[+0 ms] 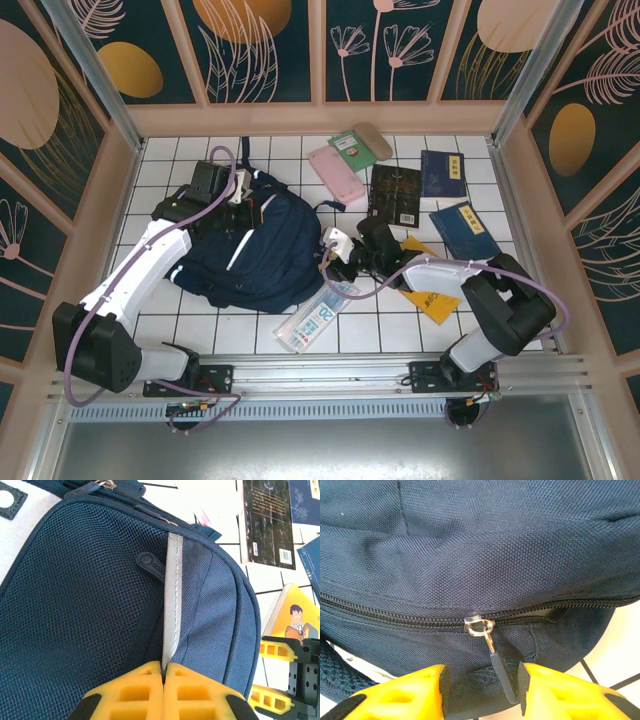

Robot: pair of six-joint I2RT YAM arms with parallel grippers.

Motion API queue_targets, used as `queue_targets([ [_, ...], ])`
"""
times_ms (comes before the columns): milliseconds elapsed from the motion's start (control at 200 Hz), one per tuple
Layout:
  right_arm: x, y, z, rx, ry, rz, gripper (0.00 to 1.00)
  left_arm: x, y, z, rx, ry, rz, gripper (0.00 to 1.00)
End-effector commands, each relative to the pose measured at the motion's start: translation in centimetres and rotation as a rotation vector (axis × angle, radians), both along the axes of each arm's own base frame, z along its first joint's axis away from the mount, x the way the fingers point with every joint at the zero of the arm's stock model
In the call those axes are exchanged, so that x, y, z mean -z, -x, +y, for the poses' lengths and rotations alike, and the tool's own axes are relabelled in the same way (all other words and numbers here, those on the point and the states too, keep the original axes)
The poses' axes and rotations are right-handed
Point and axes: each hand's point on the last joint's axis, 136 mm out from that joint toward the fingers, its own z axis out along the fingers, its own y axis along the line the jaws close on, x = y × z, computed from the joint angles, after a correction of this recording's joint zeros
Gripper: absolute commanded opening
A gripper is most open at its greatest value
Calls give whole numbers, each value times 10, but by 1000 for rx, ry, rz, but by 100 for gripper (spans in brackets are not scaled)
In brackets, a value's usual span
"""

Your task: Pack the student bag

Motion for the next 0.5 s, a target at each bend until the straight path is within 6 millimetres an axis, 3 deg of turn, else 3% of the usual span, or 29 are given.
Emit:
queue_targets([
  [0, -10, -8, 12, -33, -28, -56, 41, -45, -10, 0, -6, 44, -131, 0],
  [215, -8, -4, 25, -78, -47, -32, 35, -42, -9, -3, 1, 65, -121, 0],
  [310, -4, -2, 30, -94, -28, -29, 23, -40, -10, -3, -2, 62, -119, 0],
  [420, -4, -5, 28, -78, 1, -39, 0, -40, -13, 2, -26, 51, -125, 0],
  [490, -9, -8, 25, -64, 15, -47, 0, -37, -17, 6, -54, 53, -117, 0],
])
